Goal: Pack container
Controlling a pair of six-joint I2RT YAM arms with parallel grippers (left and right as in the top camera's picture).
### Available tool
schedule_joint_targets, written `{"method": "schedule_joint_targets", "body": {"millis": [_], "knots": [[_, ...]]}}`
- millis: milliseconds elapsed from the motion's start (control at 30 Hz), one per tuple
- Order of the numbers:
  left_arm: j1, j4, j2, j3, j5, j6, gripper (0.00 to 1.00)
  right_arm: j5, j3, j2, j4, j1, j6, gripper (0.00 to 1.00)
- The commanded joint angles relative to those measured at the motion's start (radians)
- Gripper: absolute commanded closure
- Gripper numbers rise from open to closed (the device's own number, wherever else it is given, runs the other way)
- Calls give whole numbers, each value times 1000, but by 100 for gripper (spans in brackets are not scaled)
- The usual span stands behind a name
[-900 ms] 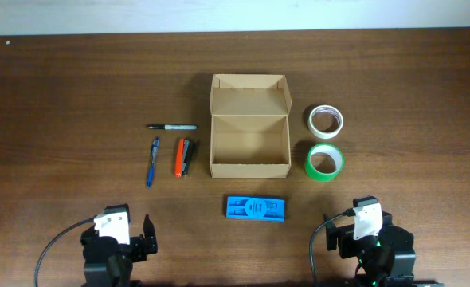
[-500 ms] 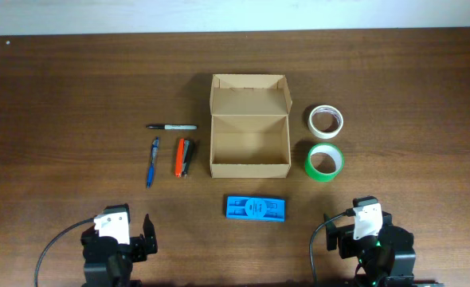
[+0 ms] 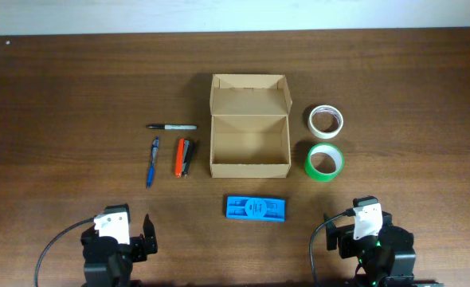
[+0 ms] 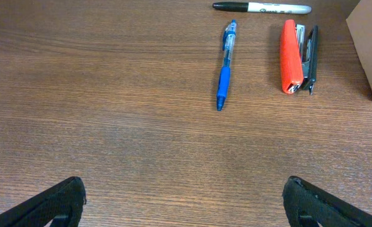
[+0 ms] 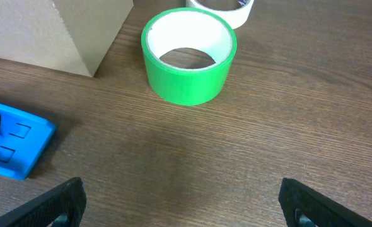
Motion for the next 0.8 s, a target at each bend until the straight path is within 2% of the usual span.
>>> {"method": "schedule_joint_targets", "body": {"millis": [0, 200, 267, 500, 767], "knots": [[5, 0, -15, -8, 3, 16, 0, -6, -12, -7, 25, -10, -6, 1], [5, 0, -15, -8, 3, 16, 1, -8, 123, 173, 106, -10, -6, 1], [5, 0, -15, -8, 3, 16, 1, -9, 238, 328, 106, -13, -1, 1], [5, 0, -15, -8, 3, 16, 0, 19, 554, 711, 100, -13, 72, 1], [5, 0, -15, -8, 3, 16, 1, 97, 927, 1143, 7, -14, 121, 0]]}}
